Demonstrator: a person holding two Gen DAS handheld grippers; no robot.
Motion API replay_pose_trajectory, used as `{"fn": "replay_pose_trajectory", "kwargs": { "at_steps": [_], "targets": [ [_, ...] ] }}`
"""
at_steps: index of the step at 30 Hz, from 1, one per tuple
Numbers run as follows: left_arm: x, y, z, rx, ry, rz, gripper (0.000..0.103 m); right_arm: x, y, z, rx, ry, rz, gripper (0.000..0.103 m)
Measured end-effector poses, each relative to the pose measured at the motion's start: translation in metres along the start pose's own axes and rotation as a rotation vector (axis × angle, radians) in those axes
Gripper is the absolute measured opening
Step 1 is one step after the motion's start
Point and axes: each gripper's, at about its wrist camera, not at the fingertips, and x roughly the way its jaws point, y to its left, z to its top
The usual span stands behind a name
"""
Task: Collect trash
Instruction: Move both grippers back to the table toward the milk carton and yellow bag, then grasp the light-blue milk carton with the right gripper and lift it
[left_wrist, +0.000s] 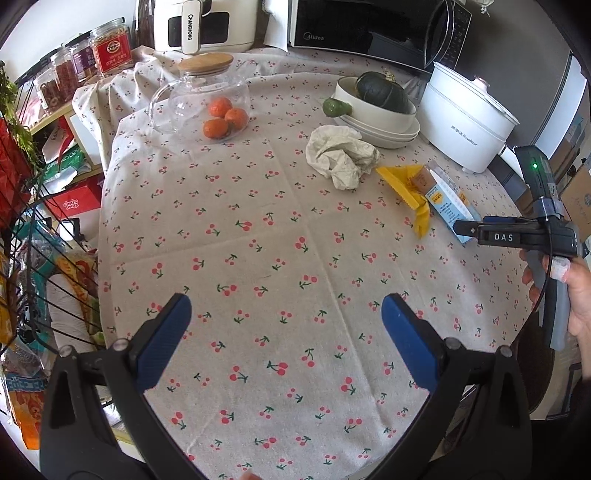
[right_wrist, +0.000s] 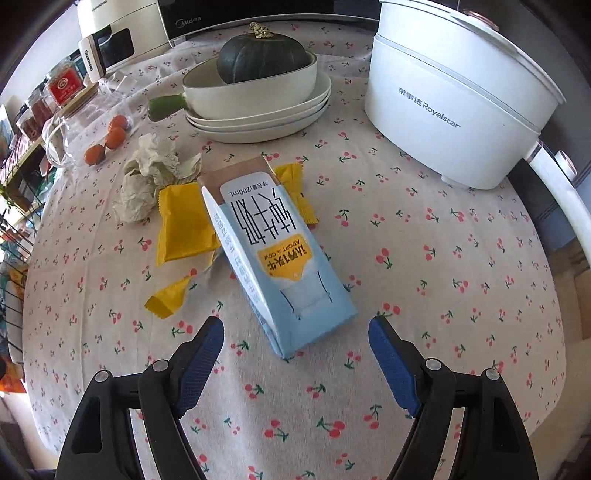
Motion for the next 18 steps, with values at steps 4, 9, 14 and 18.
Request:
{"fn": "replay_pose_trajectory", "kwargs": {
  "at_steps": [4, 9, 14, 18],
  "targets": [
    [0.005, 0.001, 0.002, -0.023, 0.019, -0.021, 0.102, 0.020, 0.003, 0.013, -0.020, 0.019, 0.000, 0.082],
    [0.005, 0.000, 0.004, -0.021, 0.019, -0.023, 0.102, 0.035, 0.007, 0.019, -0.024, 0.032, 0.007, 0.080],
    [0.005, -0.001, 0.002, -0.019, 0.023, -0.020, 0.102, 0.028, 0.016, 0.017, -0.067, 0.018, 0.017, 0.052],
    [0.003, -0.003, 0.001, -0.008, 0.017, -0.020, 0.102, 0.019, 0.024, 0.007, -0.101, 0.028, -0.007, 0.051]
  ]
}}
